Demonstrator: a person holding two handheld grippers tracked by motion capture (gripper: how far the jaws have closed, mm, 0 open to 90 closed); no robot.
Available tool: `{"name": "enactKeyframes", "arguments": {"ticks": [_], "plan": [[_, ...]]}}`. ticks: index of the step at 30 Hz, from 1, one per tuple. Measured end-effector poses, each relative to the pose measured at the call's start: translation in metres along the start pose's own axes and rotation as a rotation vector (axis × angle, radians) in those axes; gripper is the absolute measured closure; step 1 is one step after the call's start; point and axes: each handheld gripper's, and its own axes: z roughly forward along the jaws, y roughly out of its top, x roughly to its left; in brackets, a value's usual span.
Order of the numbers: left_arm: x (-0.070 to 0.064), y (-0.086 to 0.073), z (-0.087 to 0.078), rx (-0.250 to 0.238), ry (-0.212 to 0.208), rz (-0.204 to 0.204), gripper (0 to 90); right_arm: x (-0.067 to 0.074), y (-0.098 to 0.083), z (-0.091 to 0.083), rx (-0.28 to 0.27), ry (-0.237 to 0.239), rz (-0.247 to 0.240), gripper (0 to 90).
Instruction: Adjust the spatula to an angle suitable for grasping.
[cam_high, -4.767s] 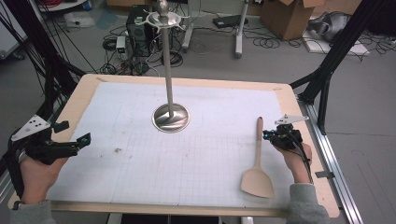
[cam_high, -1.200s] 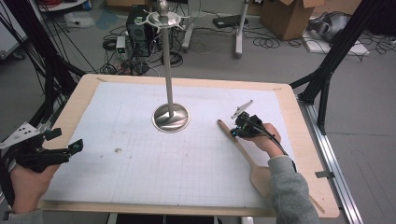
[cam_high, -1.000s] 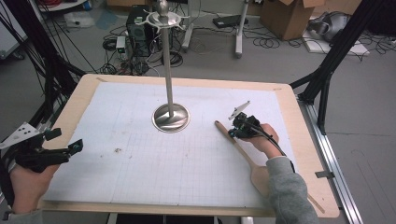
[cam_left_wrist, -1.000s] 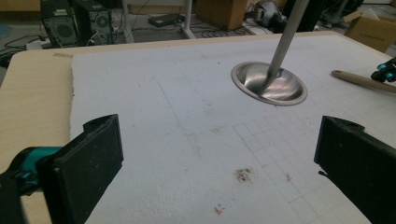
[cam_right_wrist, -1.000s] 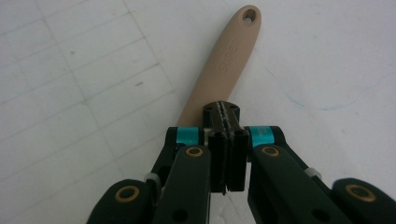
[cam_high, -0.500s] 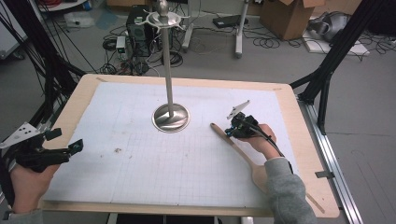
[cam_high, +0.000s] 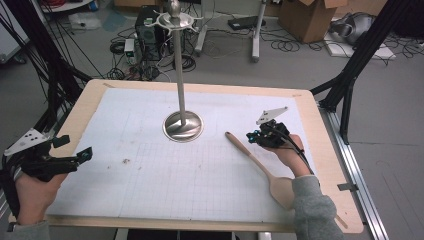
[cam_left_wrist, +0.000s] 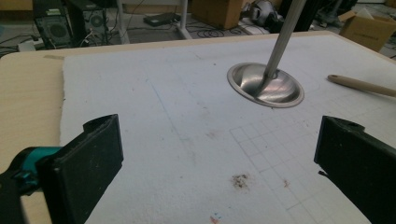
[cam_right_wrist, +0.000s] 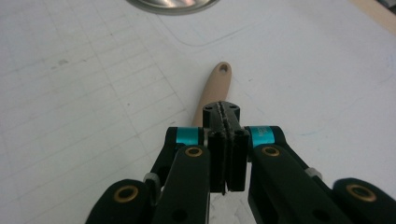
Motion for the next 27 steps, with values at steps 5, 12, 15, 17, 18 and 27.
{"name": "enactKeyframes", "arguments": {"ticks": [5,12,15,17,18,27], "plan": [[-0.003,0.002,0.007,0.006,-0.013,0.007,1.7,0.003,-0.005,-0.017,-0.069,-0.002,0.020,89.8],[-0.006,0.004,0.015,0.012,-0.032,0.013,1.7,0.014,-0.013,-0.038,-0.155,-0.067,0.057,62.2],[-0.008,0.003,0.018,0.018,-0.036,0.014,1.7,0.019,-0.018,-0.043,-0.187,-0.082,0.067,48.7],[-0.008,0.003,0.019,0.021,-0.036,0.011,1.7,0.022,-0.021,-0.047,-0.199,-0.101,0.080,44.1],[-0.008,0.003,0.019,0.024,-0.036,0.012,1.7,0.023,-0.024,-0.049,-0.210,-0.102,0.087,39.6],[-0.009,0.002,0.023,0.029,-0.037,0.011,1.7,0.031,-0.042,-0.064,-0.269,-0.068,0.129,30.0]]}}
